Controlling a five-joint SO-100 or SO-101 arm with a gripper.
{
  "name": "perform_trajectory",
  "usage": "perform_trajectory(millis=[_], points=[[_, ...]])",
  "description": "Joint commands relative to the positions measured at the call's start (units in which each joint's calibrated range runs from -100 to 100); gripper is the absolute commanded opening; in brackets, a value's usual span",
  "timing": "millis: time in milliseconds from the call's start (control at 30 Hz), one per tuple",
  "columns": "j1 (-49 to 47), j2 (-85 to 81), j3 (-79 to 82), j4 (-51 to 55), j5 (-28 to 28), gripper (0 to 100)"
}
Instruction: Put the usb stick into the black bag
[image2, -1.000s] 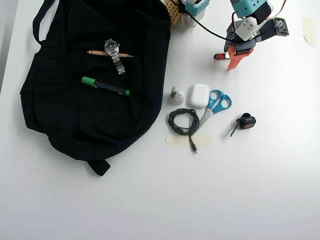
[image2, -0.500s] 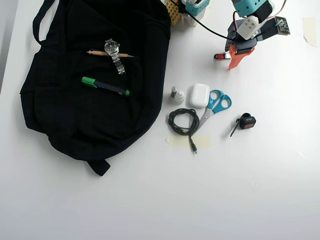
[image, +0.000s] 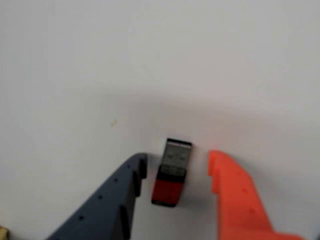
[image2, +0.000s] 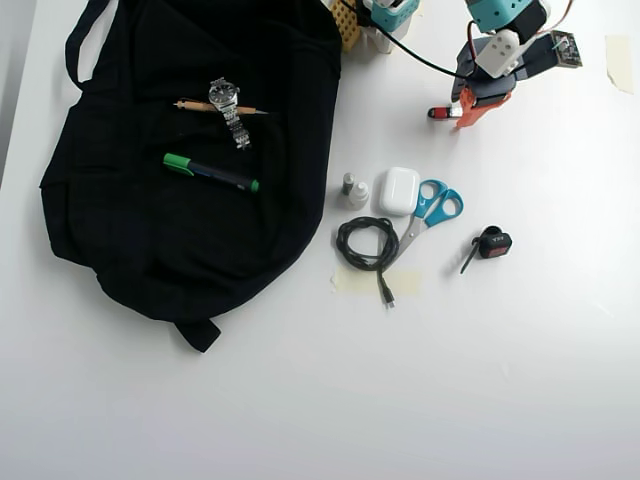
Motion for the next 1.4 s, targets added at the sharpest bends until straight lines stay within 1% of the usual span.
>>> perform_trajectory(millis=[0,167,300,367,633,1100,1233,1367], points=[[-0.60,0.01,0.06,0.60,-0.12,14],[-0.60,-0.07,0.15,0.60,-0.12,14],[-0.52,-0.40,-0.03,0.60,-0.12,8],[-0.52,-0.48,-0.12,0.60,-0.12,8],[-0.37,0.43,0.15,0.51,-0.12,10],[-0.45,0.43,0.51,0.34,-0.12,10],[-0.52,0.43,0.15,0.26,-0.12,5],[-0.60,0.26,0.06,0.08,-0.12,3]])
